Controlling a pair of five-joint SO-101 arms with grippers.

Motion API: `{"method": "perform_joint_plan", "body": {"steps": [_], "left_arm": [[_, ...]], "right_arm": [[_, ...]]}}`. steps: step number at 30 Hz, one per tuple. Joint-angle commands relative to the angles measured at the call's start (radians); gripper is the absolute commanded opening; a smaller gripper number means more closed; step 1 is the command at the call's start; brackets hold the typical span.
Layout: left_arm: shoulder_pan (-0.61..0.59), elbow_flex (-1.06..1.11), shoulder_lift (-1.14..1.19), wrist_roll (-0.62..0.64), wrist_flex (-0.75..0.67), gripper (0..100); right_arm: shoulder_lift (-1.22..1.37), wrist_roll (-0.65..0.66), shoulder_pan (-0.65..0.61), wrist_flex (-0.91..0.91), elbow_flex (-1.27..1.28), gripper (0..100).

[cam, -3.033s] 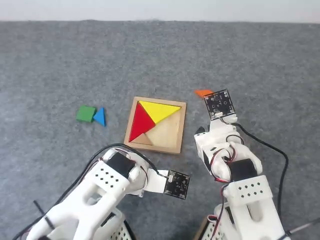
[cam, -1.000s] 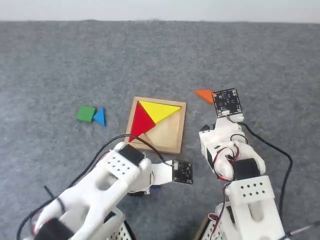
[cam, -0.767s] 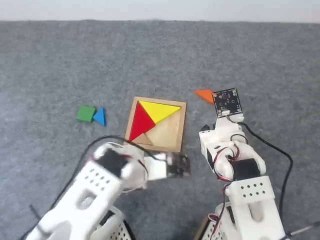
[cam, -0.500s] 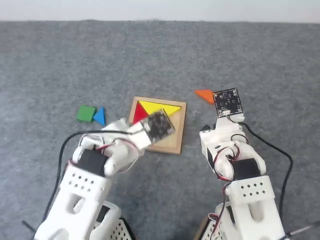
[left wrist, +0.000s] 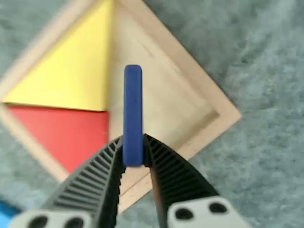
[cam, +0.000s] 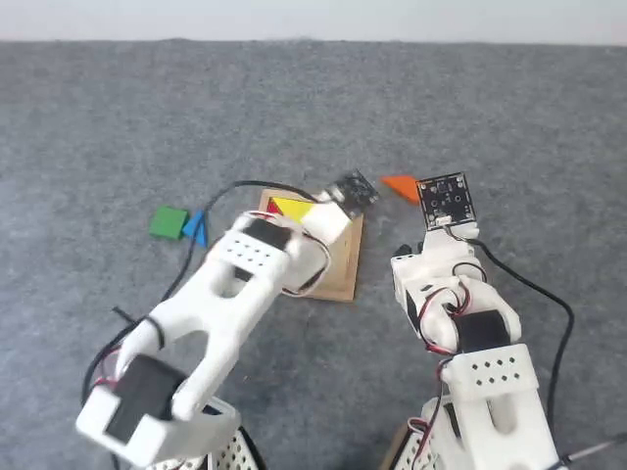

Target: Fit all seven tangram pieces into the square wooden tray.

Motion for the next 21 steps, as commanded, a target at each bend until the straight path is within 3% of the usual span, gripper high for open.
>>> {"method": "perform_joint_plan", "body": {"steps": [1,10,21], "left_arm": [[0.023,-0.054,0.009,0.017,-0.017,1],[0.017,-0.033,0.021,0.137,-0.100,2],[0.026,-0.042,0.066,0.270,-0.103,2]], "right_arm": [[-0.001,-0.014,0.010,-0.022,-0.066,8.6],[-0.001,-0.014,0.004,-0.022,-0.066,8.6],[-0.001,-0.014,0.002,-0.018,-0.064,8.6]]}}
